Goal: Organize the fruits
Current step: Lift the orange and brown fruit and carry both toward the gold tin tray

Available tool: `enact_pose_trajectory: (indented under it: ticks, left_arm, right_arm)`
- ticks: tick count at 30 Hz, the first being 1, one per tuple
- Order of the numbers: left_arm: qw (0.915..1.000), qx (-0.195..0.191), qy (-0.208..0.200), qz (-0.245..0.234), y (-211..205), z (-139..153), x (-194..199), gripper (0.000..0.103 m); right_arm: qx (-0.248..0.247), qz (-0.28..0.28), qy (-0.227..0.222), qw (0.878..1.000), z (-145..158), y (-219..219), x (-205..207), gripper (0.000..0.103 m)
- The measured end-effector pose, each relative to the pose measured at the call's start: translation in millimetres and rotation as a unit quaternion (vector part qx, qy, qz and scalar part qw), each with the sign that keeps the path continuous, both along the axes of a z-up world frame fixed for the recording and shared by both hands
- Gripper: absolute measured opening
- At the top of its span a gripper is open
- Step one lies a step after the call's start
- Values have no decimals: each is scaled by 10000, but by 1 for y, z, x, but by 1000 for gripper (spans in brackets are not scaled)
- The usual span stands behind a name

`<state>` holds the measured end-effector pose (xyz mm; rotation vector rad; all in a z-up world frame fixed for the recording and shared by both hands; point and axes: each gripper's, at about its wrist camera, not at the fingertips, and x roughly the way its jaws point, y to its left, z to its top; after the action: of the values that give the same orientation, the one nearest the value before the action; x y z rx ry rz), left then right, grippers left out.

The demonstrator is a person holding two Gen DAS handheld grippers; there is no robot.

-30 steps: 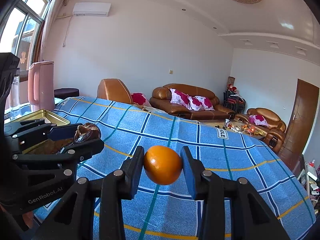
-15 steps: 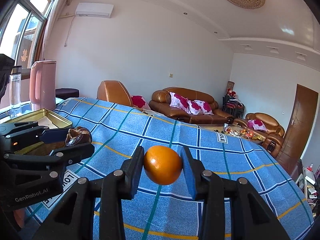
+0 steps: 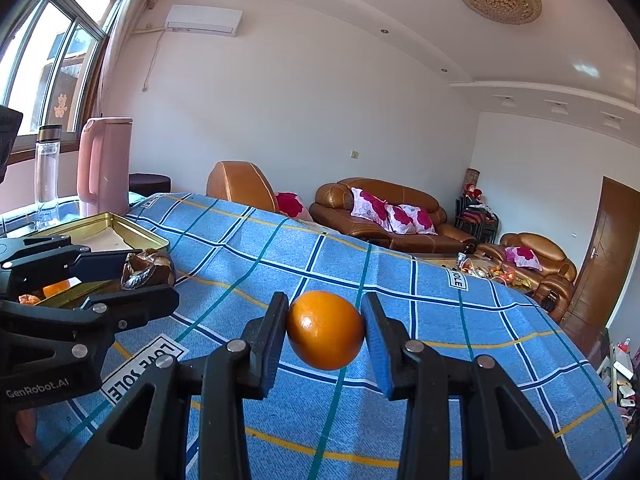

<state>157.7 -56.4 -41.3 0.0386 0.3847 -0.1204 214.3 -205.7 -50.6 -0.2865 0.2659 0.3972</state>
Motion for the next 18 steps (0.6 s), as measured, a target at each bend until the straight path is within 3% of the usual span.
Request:
enact_pose_trajectory:
  ticks: [18]
  left_arm:
    - [9999,30,-80,74,28,2,-40,42]
  right_arm:
    - [247,355,229,9988,-1,30,-40,40]
